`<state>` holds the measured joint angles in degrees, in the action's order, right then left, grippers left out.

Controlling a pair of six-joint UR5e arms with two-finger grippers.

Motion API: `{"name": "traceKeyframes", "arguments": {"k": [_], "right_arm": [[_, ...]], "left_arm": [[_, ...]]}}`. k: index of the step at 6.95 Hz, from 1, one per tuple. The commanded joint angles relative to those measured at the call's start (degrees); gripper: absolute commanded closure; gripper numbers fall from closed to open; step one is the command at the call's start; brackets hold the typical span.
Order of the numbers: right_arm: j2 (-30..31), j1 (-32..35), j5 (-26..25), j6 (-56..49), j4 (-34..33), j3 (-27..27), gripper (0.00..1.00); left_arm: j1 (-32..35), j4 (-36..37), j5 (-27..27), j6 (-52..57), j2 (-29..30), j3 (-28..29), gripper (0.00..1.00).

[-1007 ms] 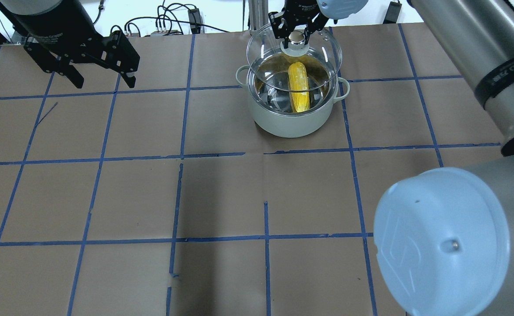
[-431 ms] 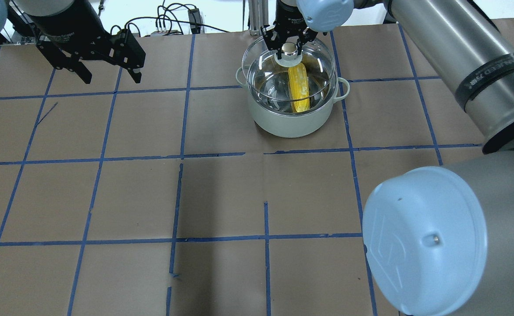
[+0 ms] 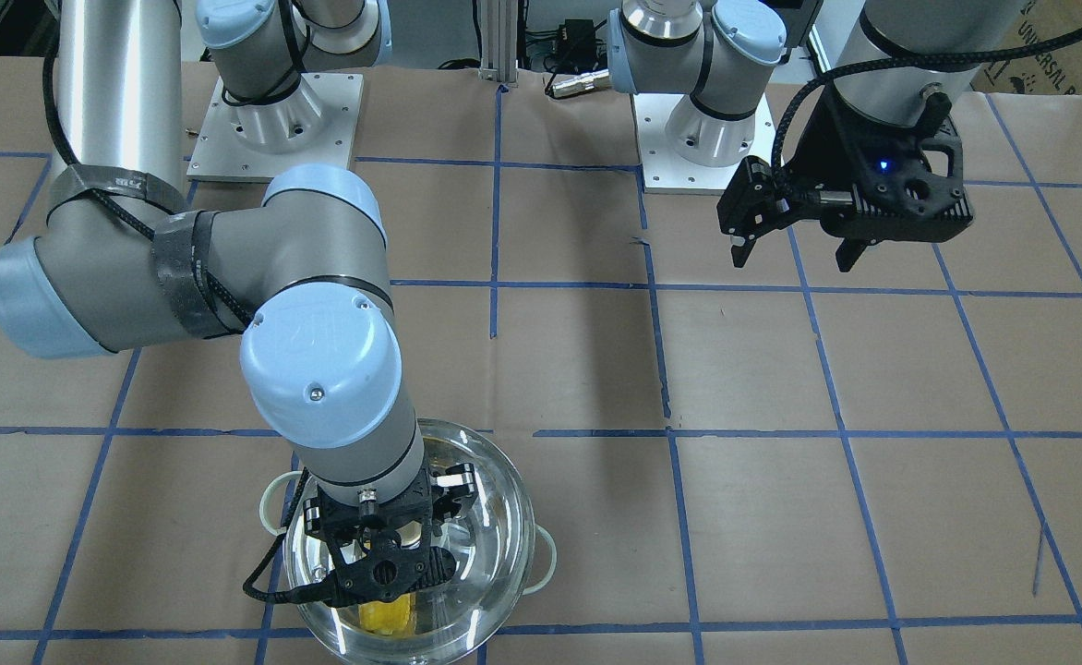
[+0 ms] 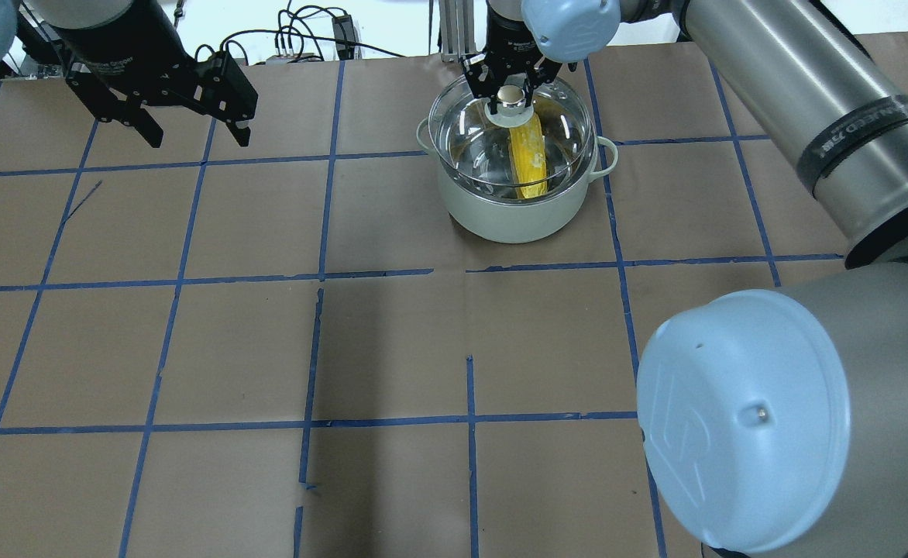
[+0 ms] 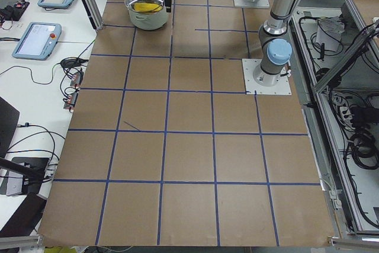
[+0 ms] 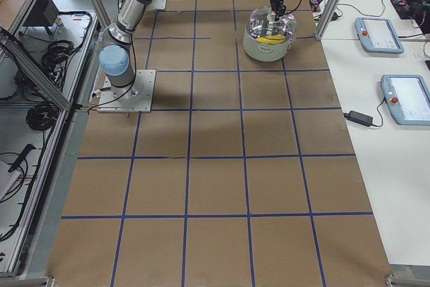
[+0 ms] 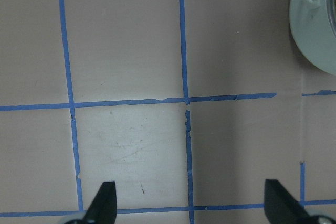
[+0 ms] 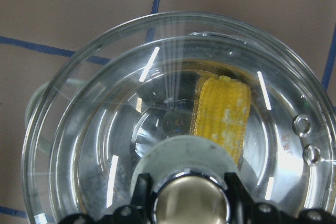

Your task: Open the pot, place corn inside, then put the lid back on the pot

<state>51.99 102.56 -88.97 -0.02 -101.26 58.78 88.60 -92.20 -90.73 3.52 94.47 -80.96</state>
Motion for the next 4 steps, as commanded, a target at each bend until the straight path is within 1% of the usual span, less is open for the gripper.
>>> {"name": "traceKeyframes", "arguments": {"k": [1, 4], "right_arm": [[-0.7, -0.3, -0.1, -0.2, 0.0, 0.0, 0.96], [0.0, -0.3, -0.3, -0.3, 1.0, 0.1, 0.96]], "left_arm": [[0.0, 0.0, 0.0, 0.0, 0.0, -0.1, 0.00], [0.0, 0.0, -0.2, 0.0, -0.1, -0.1, 0.00]]}}
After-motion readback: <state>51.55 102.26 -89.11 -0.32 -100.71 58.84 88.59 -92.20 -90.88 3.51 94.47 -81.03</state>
